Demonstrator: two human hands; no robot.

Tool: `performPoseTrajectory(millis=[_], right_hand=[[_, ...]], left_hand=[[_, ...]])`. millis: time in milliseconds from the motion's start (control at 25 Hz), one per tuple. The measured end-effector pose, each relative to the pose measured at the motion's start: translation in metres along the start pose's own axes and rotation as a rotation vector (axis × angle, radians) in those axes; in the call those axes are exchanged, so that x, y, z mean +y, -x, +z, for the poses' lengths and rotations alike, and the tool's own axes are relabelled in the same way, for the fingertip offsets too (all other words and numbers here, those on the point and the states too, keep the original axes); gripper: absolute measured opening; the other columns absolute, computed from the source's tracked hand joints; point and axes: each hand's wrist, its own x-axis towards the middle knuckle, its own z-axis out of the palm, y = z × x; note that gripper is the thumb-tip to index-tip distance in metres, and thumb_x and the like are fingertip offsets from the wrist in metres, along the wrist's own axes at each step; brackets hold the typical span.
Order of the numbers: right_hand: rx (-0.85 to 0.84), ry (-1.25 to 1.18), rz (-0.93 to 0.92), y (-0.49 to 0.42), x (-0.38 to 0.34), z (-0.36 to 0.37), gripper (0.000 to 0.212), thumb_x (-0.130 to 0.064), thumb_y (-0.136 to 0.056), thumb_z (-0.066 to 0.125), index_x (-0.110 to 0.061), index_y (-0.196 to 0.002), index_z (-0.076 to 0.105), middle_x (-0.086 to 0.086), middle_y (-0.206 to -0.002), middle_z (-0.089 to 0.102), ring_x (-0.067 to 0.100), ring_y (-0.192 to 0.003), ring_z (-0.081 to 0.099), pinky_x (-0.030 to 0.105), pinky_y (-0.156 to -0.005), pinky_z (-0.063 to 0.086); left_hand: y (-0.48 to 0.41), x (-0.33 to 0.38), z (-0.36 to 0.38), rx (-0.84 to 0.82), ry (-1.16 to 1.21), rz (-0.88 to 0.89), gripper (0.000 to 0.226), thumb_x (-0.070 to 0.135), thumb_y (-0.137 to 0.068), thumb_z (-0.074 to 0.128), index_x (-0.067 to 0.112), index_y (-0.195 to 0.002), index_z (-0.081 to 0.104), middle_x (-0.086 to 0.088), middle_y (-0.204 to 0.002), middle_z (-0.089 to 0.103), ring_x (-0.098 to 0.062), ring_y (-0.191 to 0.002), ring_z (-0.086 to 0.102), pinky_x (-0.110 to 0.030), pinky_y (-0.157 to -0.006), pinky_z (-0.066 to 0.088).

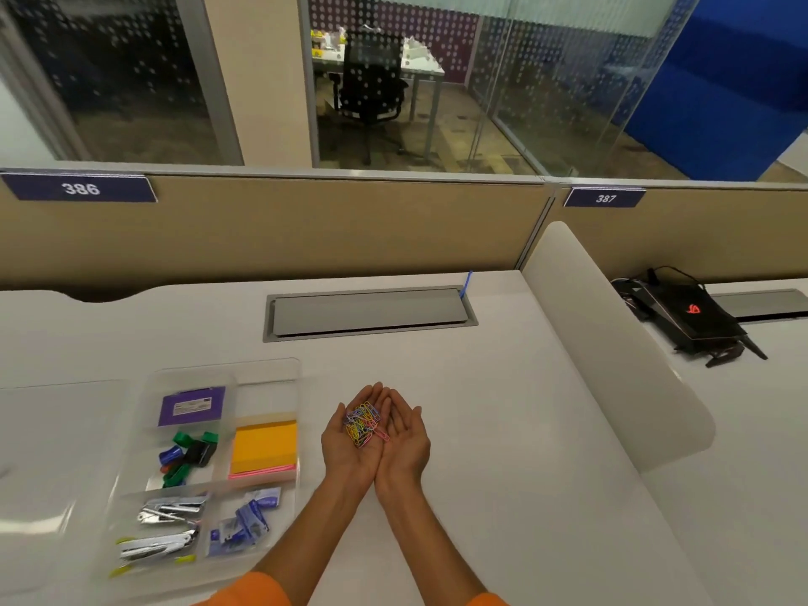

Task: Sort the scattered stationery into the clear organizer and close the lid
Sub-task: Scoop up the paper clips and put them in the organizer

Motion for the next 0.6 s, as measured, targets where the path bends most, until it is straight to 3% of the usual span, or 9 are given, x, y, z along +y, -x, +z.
performPoseTrajectory(millis=[160,320,440,600], right_hand=[[-0.008,0.042,0.053,0.009,0.043,0.032,0.046,-0.031,-0.103,0.038,0.004,-0.116,0.065,0.020,-0.119,0.067,0.034,-0.114,0.063,0.047,-0.102,0.047],[-0.015,0.077,0.110,0.013,0.089,0.063,0.044,-0.033,-0.102,0.041,0.000,-0.110,0.069,0.018,-0.113,0.071,0.030,-0.100,0.070,0.039,-0.082,0.056],[-0.017,0.117,0.134,0.007,0.117,0.082,0.044,-0.036,-0.100,0.044,-0.001,-0.107,0.070,0.019,-0.110,0.071,0.033,-0.103,0.069,0.042,-0.086,0.056],[0.040,0.217,0.129,-0.008,0.143,0.101,0.046,-0.041,-0.099,0.046,-0.001,-0.105,0.069,0.019,-0.114,0.069,0.032,-0.104,0.067,0.041,-0.090,0.054]], left_hand=[[0.009,0.052,-0.009,0.025,0.037,0.071,0.051,0.031,-0.101,0.035,-0.004,-0.103,0.071,-0.021,-0.118,0.068,-0.032,-0.113,0.063,-0.043,-0.095,0.053],[0.010,0.104,-0.018,0.061,0.072,0.134,0.051,0.031,-0.101,0.036,-0.004,-0.099,0.073,-0.021,-0.116,0.068,-0.032,-0.111,0.063,-0.041,-0.105,0.046],[0.006,0.135,-0.023,0.099,0.101,0.160,0.047,0.029,-0.100,0.038,-0.003,-0.101,0.072,-0.020,-0.114,0.069,-0.031,-0.109,0.062,-0.041,-0.104,0.045],[-0.001,0.165,-0.023,0.197,0.044,0.189,0.038,0.021,-0.102,0.038,0.000,-0.103,0.070,-0.018,-0.111,0.068,-0.029,-0.103,0.064,-0.038,-0.090,0.052]])
